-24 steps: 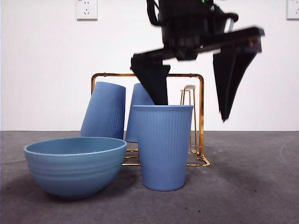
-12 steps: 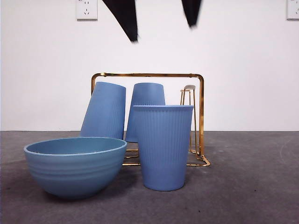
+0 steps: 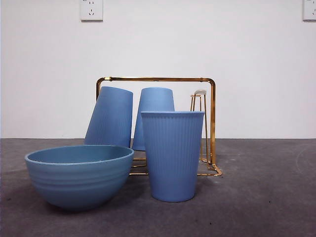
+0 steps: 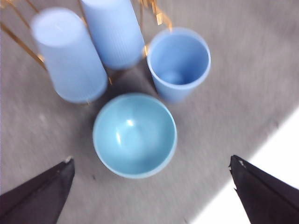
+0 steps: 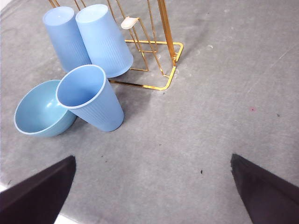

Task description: Right arm lift cup from the cupboard, then place it on the right of the bowl

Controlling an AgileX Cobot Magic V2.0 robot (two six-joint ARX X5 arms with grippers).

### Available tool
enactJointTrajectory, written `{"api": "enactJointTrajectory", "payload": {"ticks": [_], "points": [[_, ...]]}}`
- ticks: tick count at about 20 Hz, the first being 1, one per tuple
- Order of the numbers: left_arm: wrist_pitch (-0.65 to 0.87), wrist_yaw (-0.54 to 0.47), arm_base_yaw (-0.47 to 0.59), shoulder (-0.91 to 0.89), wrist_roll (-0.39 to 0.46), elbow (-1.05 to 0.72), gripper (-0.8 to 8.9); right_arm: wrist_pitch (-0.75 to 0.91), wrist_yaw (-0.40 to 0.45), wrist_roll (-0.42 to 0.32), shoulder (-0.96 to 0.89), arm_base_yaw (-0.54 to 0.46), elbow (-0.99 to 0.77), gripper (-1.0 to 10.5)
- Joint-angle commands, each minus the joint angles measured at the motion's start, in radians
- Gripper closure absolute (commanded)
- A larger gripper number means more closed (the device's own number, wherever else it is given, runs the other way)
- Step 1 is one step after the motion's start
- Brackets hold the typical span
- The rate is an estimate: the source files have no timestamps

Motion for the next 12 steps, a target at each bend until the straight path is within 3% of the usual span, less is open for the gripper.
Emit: {"api": "enactJointTrajectory", "payload": {"ticks": [1, 4, 9, 10, 11, 12], "points": [[0.098, -0.006, 0.012, -0.164, 0.026, -0.126, 2.88, 0.007, 0.003, -0.014, 0.001, 0.004, 0.010, 4.1], [0.160, -0.006, 0.031, -0.358, -0.011, -0.277, 2.88, 0.007, 0.003, -0.014, 0.001, 0.004, 0.010, 4.1], [0.169, -0.006, 0.031, -0.486, -0.108, -0.352, 3.02, 0.007, 0.003, -0.015, 0.001, 0.004, 0.010, 4.1], [0.173, -0.006, 0.031, -0.488, -0.118, -0.351, 4.39, 0.006, 0.002, -0.015, 0.001, 0.004, 0.010, 4.9], [0.175, -0.006, 0.031, -0.488, -0.125, -0.351, 6.67, 0.006, 0.001, -0.016, 0.001, 0.004, 0.010, 6.9], [0.181, -0.006, 0.031, -0.488, -0.133, -0.351, 7.86, 0.006, 0.004, -0.017, 0.001, 0.004, 0.010, 9.5]]}}
